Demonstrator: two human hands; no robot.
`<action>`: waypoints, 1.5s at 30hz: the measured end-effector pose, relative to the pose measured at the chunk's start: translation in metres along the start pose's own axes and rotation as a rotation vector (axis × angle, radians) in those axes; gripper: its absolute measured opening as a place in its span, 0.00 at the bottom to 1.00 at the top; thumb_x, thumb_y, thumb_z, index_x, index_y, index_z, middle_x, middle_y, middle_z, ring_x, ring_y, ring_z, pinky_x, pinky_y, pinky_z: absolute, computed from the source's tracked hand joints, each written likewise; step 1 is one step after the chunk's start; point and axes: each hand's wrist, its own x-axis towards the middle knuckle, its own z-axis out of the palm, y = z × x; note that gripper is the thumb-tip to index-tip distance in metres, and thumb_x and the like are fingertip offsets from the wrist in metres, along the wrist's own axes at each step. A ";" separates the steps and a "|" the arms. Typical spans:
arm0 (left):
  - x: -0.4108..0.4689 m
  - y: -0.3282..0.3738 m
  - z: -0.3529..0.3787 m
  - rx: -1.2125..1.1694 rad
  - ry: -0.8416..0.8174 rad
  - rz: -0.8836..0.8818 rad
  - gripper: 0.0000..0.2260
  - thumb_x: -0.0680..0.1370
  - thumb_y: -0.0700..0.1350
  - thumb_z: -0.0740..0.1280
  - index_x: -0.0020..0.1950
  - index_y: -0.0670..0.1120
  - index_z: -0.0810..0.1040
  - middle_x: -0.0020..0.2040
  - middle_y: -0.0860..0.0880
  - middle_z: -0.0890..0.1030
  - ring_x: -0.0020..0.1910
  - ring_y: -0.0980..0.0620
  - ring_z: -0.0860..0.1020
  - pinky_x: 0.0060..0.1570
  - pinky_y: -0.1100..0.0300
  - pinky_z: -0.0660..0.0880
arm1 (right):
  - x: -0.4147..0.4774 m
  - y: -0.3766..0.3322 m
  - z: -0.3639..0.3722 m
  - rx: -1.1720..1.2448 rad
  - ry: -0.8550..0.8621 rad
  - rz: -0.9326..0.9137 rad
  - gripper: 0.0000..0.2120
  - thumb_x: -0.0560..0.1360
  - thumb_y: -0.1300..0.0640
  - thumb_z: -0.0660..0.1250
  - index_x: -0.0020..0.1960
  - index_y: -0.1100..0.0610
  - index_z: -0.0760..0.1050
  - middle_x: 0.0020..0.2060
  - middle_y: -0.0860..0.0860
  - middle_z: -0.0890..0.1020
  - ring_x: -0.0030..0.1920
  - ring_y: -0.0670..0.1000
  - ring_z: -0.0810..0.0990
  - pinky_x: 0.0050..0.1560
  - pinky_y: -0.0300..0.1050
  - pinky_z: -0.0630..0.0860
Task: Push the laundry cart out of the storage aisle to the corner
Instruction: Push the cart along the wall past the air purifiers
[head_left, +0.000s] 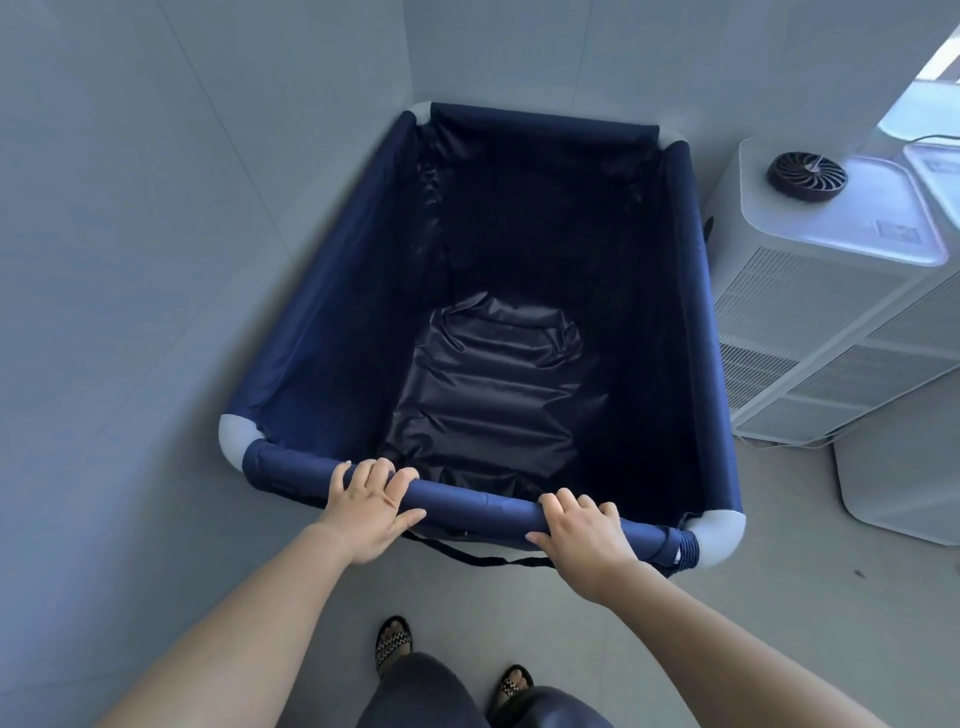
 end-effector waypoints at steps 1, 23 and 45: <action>0.001 -0.003 -0.001 -0.003 0.017 0.022 0.21 0.80 0.60 0.49 0.71 0.53 0.56 0.64 0.51 0.63 0.68 0.50 0.59 0.72 0.47 0.47 | 0.001 -0.001 0.000 0.005 -0.005 0.005 0.20 0.80 0.40 0.48 0.62 0.54 0.63 0.54 0.50 0.72 0.51 0.55 0.72 0.47 0.49 0.61; 0.004 -0.028 -0.018 -0.014 0.148 0.207 0.18 0.78 0.55 0.62 0.68 0.57 0.66 0.60 0.55 0.75 0.59 0.52 0.72 0.61 0.57 0.64 | -0.012 -0.012 0.001 0.150 0.081 0.185 0.20 0.78 0.38 0.53 0.65 0.47 0.64 0.56 0.47 0.74 0.56 0.51 0.72 0.62 0.50 0.62; 0.018 -0.062 -0.039 0.041 0.079 0.276 0.15 0.78 0.52 0.63 0.65 0.56 0.67 0.58 0.53 0.76 0.56 0.51 0.74 0.56 0.57 0.68 | -0.002 -0.046 -0.006 0.174 0.064 0.189 0.19 0.79 0.40 0.53 0.63 0.49 0.66 0.55 0.47 0.73 0.55 0.51 0.71 0.56 0.50 0.63</action>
